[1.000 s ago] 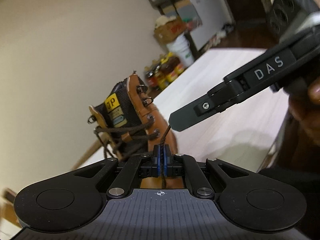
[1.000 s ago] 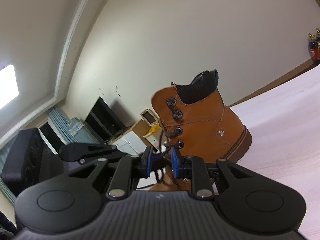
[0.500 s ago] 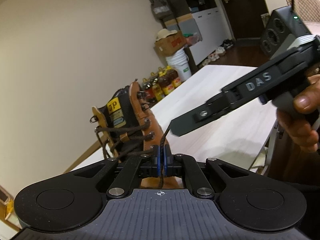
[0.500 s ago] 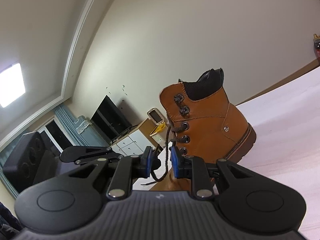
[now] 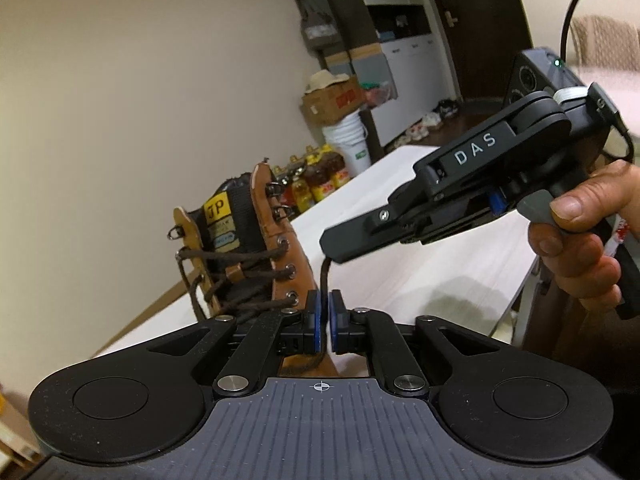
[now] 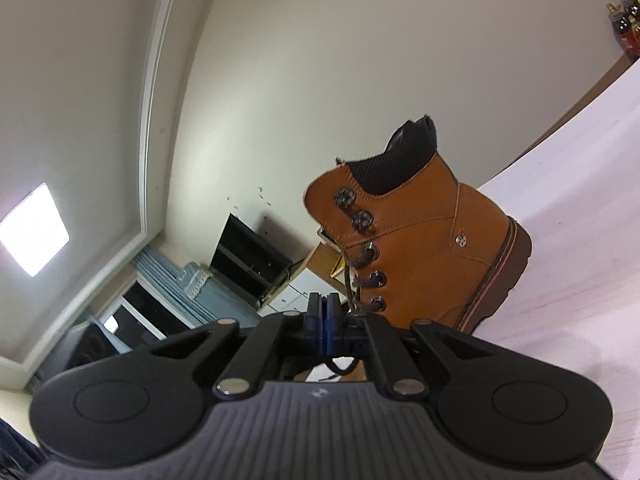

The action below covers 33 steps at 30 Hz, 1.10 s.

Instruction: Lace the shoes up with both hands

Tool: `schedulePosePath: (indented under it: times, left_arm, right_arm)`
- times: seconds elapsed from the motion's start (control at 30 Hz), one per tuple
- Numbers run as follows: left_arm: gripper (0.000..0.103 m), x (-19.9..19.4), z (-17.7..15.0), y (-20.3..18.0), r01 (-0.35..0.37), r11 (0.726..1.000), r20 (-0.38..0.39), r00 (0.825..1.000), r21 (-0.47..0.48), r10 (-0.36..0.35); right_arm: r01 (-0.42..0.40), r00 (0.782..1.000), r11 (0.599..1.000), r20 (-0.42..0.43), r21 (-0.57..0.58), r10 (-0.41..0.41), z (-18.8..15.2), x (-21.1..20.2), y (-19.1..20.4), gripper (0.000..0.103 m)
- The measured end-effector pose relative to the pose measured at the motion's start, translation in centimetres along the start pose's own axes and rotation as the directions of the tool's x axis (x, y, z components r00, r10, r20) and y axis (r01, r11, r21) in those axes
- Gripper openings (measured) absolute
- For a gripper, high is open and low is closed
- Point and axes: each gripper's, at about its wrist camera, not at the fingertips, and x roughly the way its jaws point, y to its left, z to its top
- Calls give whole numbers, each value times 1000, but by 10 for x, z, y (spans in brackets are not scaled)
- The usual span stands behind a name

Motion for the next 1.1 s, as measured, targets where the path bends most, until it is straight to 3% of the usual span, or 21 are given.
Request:
schedulePosePath:
  times: [0.27, 0.7, 0.83, 0.93, 1.1]
  left_arm:
    - [7, 4, -6, 6, 16, 999, 39, 999, -37, -14]
    - [3, 16, -4, 8, 19, 1000, 51, 999, -15, -19]
    - [3, 13, -3, 13, -40, 999, 43, 998, 18, 39]
    - [3, 11, 2, 17, -112, 992, 36, 993, 55, 110]
    - [3, 12, 12, 13, -213, 966, 32, 977, 150, 210]
  right_arm:
    - [-15, 1000, 999, 11, 50, 15, 4, -2, -9, 3]
    - [-35, 999, 994, -7, 105, 36, 2, -1, -20, 4]
    - [80, 996, 997, -45, 24, -79, -1, 0, -17, 15]
    - [182, 972, 976, -131, -120, -197, -11, 16, -8, 15]
    - [205, 924, 926, -251, -316, -290, -38, 53, 10, 15]
